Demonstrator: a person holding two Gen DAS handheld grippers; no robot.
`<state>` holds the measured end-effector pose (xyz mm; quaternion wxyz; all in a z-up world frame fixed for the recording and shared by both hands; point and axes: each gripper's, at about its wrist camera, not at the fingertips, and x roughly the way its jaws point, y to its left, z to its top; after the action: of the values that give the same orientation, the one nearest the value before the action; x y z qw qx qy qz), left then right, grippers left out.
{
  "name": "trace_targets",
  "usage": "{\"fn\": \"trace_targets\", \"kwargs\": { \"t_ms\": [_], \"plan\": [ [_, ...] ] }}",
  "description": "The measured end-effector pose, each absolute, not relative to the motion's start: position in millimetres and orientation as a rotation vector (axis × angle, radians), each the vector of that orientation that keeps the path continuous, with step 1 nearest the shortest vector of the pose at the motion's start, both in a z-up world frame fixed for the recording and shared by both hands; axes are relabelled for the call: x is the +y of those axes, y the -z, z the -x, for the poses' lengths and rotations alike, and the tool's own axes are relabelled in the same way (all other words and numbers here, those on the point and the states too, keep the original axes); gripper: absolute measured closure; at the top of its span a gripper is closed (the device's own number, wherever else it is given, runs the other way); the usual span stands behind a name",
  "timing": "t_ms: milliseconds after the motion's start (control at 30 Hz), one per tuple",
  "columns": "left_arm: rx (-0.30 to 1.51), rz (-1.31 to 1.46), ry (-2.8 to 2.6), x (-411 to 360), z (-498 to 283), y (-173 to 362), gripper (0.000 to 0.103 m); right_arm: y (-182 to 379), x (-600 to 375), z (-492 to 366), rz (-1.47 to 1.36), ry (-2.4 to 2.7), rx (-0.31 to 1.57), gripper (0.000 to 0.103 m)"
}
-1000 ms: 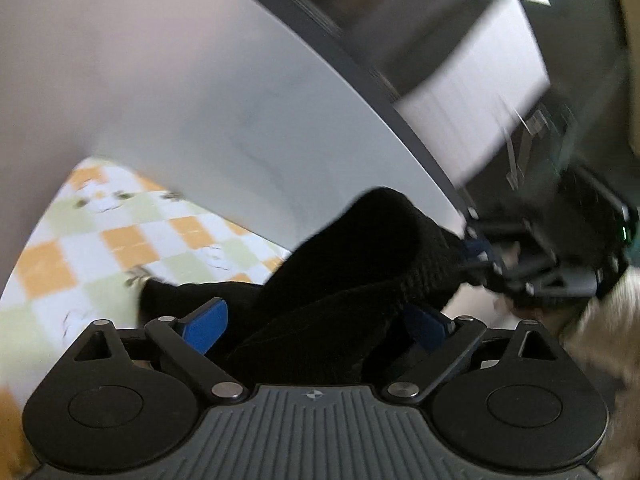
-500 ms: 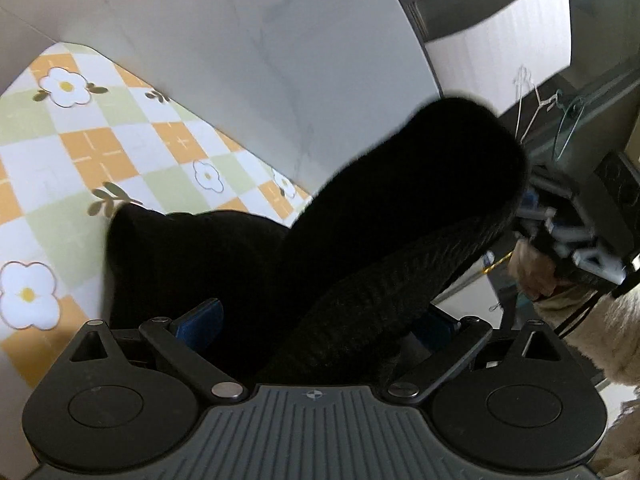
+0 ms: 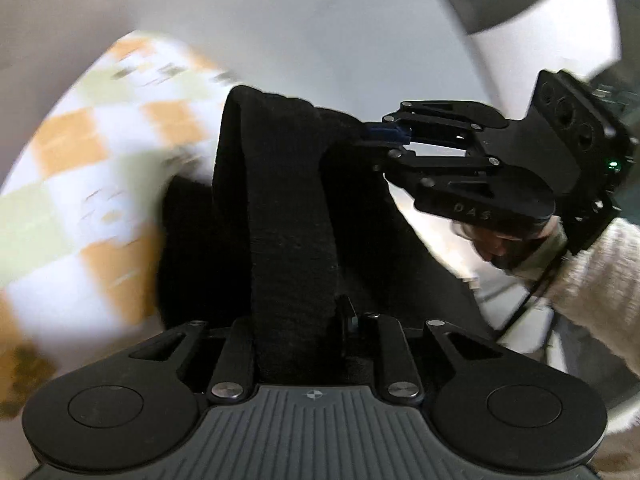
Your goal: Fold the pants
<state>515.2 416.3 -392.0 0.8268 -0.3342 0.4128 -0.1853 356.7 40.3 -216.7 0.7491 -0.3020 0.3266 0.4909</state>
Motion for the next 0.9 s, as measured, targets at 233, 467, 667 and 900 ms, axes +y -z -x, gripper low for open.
{"fn": "trace_targets", "kwargs": {
  "t_ms": [233, 467, 667, 900],
  "plan": [
    [0.912, 0.727, 0.301, 422, -506, 403, 0.078, 238, 55, -364, 0.681, -1.059, 0.742, 0.089],
    [0.91, 0.679, 0.305, 427, -506, 401, 0.062, 222, 49, -356, 0.677, -1.079, 0.722, 0.089],
    [0.784, 0.447, 0.325, 425, -496, 368, 0.033, 205, 40, -344, 0.68, -1.102, 0.689, 0.089],
    [0.757, 0.317, 0.376, 418, -493, 347, 0.033, 198, 38, -337, 0.702, -1.106, 0.672, 0.089]
  ]
}}
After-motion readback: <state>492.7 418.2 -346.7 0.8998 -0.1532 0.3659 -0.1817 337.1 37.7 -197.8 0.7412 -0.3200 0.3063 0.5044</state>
